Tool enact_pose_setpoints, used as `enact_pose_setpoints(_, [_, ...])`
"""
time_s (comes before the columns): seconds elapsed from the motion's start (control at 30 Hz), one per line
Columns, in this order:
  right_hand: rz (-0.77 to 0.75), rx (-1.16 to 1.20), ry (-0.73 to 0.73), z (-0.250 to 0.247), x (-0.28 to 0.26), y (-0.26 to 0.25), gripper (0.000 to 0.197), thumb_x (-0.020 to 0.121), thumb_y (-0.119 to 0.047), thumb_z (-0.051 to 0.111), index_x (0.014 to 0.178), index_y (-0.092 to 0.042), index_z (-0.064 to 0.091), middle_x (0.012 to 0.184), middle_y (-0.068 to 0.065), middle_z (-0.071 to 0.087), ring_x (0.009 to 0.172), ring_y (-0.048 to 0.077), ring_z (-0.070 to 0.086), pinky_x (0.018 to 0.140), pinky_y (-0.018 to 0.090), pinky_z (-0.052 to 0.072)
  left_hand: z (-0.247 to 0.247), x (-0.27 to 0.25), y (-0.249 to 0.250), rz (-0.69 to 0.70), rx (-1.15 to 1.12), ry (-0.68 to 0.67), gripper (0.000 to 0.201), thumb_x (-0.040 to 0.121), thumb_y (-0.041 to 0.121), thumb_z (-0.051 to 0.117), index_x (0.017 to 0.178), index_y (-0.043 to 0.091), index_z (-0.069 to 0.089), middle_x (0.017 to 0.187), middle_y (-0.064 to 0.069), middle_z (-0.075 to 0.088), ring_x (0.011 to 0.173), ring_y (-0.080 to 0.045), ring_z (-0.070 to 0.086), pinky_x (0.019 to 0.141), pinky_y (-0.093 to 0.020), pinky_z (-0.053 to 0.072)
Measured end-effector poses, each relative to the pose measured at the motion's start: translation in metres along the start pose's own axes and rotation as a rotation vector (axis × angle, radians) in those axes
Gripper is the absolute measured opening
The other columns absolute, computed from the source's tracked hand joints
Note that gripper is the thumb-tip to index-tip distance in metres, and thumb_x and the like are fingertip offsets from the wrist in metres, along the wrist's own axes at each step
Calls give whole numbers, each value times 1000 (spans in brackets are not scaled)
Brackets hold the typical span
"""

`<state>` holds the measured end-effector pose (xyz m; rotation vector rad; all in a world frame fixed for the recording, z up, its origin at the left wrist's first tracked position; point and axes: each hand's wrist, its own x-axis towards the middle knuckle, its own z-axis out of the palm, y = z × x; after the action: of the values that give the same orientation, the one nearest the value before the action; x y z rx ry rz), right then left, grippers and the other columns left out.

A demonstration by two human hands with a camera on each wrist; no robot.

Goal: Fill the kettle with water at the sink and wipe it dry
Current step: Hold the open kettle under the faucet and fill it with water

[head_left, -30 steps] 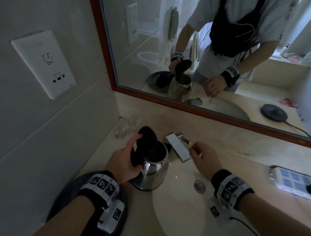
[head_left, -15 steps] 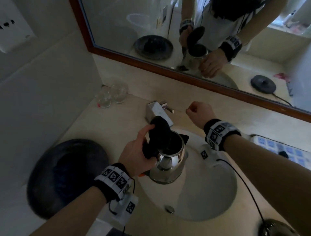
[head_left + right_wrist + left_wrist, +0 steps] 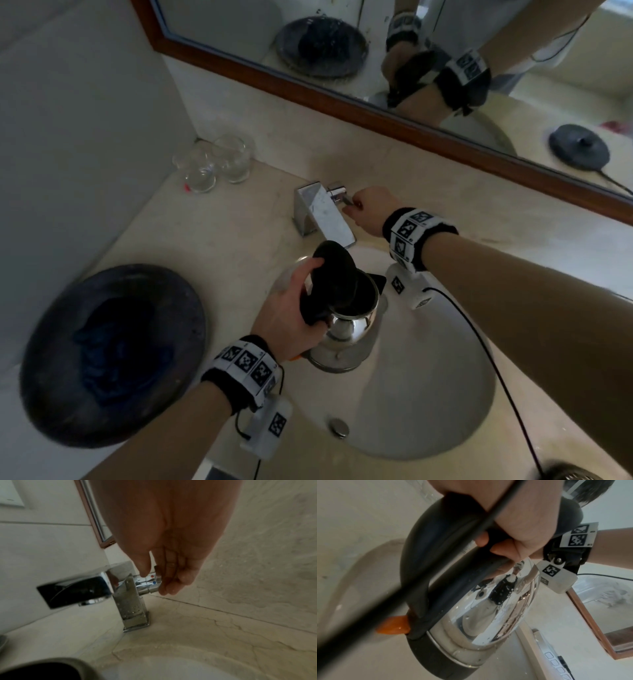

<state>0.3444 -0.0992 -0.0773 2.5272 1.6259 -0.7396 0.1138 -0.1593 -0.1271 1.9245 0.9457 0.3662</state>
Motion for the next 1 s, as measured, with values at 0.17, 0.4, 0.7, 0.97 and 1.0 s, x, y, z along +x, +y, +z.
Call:
enact_pose_setpoints(0.17, [-8,-84,35,4,10,-2,25,99,-22,41,80,-8,50,67,6,48,74,25,49,66,29,35,-1,12,-12,-53,27,85,89,66,15,72,131,50,21,63,7,58,56,-8,59,52,-14,43])
enact_pose_setpoints(0.4, [-24,-50,32,3,16,5,30,100,-20,40,91,-5,65,78,10,52,76,23,48,67,28,33,-5,32,-13,-65,-30,198,91,65,11,76,130,49,24,66,7,61,57,-11,62,56,-29,54])
enact_pose_setpoints(0.7, [-22,13,53,2,27,15,35,98,-23,46,64,-15,51,58,0,43,65,21,47,50,27,29,-2,38,-13,-71,-34,215,91,65,11,77,130,47,25,68,4,63,57,-11,64,59,-33,57])
enact_pose_setpoints(0.97, [-22,33,32,3,27,16,36,99,-24,44,65,-15,49,58,0,43,65,20,46,62,28,34,-5,39,-12,-53,-35,198,90,64,10,76,130,47,25,64,3,62,56,-10,62,55,-25,53])
enact_pose_setpoints(1.0, [-20,26,33,3,27,16,38,99,-24,44,62,-16,47,58,0,43,64,19,46,59,28,33,-6,39,-11,-54,-38,196,90,65,10,76,130,46,25,65,3,63,56,-10,62,56,-29,55])
